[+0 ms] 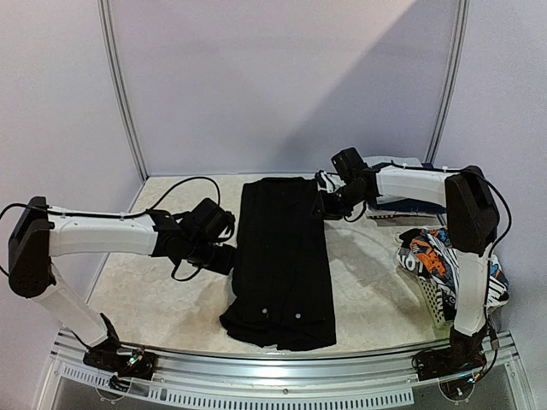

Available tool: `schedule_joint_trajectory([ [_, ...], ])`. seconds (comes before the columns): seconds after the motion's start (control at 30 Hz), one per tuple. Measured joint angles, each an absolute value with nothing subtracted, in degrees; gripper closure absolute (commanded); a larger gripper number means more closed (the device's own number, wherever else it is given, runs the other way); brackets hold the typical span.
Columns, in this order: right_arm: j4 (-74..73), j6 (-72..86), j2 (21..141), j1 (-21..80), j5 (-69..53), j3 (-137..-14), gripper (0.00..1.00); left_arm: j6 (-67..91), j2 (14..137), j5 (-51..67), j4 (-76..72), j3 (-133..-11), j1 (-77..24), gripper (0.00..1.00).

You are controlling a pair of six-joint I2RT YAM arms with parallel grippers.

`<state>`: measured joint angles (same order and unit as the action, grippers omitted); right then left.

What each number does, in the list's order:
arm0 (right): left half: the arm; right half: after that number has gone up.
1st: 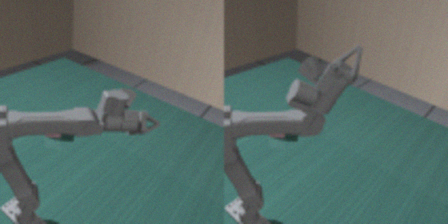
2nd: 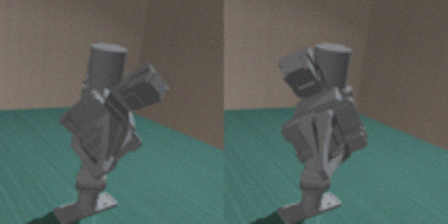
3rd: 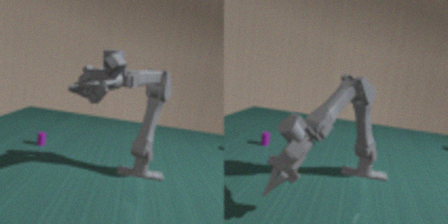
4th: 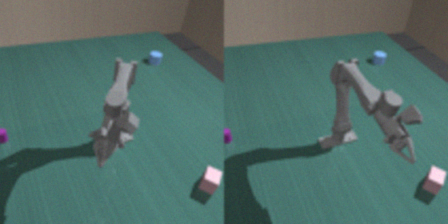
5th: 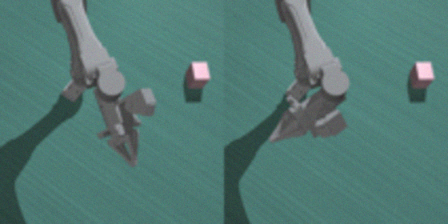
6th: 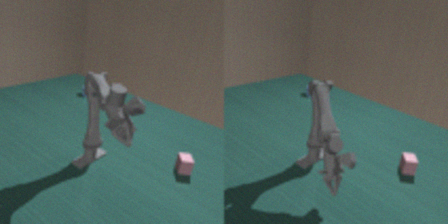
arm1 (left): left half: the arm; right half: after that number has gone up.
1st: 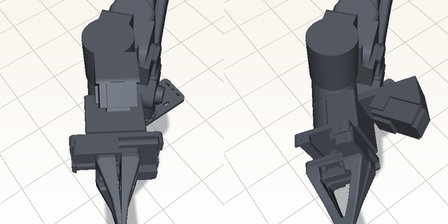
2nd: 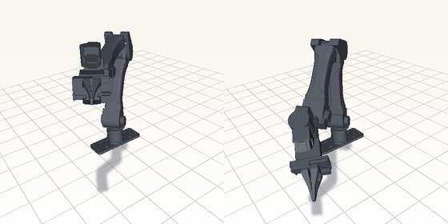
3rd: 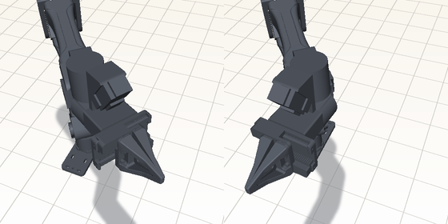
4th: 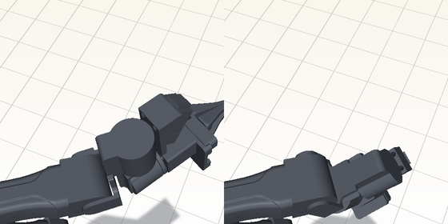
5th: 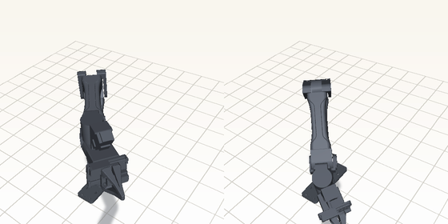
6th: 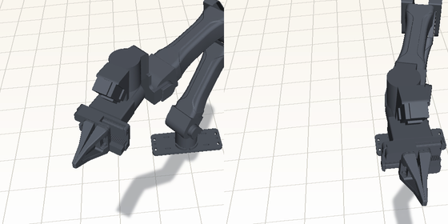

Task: Fold and stack the mixed laundry pile
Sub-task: Smooth out the rectangle-folded shirt at the center of the board.

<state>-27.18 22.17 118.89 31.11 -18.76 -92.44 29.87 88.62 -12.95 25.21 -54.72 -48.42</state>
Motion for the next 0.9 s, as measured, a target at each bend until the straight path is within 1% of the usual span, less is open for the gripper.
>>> schedule_joint_trajectory([
  [0.13, -25.26, 21.96, 118.89, 32.75, -23.24, -91.42, 0.8, 32.6, 85.84, -11.79, 26.3, -48.95, -52.34, 0.56],
  [0.3, -21.78, 21.74, 120.09, 38.24, -31.16, -93.62, 0.79, 36.71, 80.4, -8.25, 26.39, -41.76, -55.27, 0.59],
  [0.53, -18.28, 23.0, 130.26, 43.62, -38.79, -104.75, 0.8, 40.66, 79.07, -4.1, 22.79, -37.6, -58.3, 0.61],
  [0.8, -17.54, 27.03, 141.38, 45.01, -41.98, -110.61, 0.8, 43.81, 79.64, -1.28, 16.32, -34.04, -60.29, 0.68],
  [0.9, -17.54, 28.6, 143.72, 45.54, -42.28, -111.85, 0.8, 44.47, 81.28, 0.08, 13.82, -33.69, -60.97, 0.74],
])
